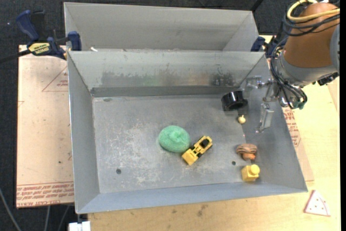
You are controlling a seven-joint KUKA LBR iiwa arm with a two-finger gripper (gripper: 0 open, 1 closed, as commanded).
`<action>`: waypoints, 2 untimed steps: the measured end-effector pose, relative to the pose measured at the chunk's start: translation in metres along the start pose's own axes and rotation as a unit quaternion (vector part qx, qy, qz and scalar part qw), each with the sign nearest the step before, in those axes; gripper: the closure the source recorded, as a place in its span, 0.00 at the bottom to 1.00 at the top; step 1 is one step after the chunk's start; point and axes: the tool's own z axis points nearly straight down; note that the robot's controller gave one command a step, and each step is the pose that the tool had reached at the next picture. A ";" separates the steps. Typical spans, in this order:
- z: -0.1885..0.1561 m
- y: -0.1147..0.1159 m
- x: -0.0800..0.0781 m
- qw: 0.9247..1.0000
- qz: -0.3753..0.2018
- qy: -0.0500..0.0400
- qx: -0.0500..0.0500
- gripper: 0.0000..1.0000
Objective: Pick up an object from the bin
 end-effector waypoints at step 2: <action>0.080 -0.002 0.038 1.000 -0.025 -0.004 0.001 0.00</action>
Offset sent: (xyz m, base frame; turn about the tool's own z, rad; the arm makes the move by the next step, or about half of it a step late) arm -0.0473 -0.0032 -0.0970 -0.0613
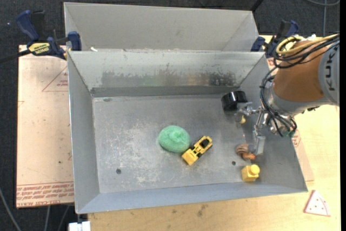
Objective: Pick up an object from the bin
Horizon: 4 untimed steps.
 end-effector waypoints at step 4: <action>0.017 0.006 0.053 0.993 0.118 -0.001 0.000 1.00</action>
Offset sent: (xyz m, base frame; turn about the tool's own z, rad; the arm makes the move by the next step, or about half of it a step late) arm -0.0366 -0.0012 0.0123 0.0360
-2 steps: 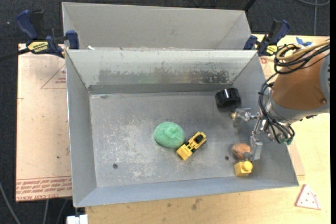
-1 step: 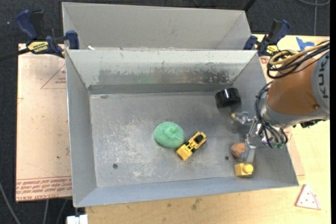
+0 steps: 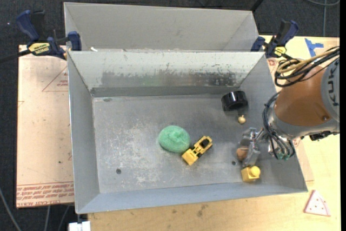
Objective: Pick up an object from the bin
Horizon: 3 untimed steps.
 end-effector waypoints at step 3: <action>-0.010 0.000 0.001 1.000 0.000 0.004 0.000 1.00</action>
Offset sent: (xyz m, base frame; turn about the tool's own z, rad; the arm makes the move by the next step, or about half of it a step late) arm 0.0000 -0.0001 0.0148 0.0000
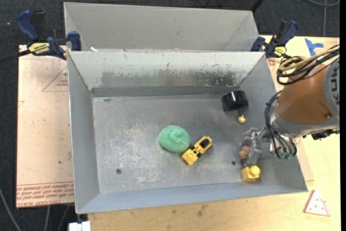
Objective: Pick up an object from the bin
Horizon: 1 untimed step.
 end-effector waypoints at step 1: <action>-0.021 0.000 0.001 1.000 0.000 0.002 0.000 1.00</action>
Offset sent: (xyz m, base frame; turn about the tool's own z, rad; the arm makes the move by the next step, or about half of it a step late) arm 0.0000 0.0000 0.0929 0.0000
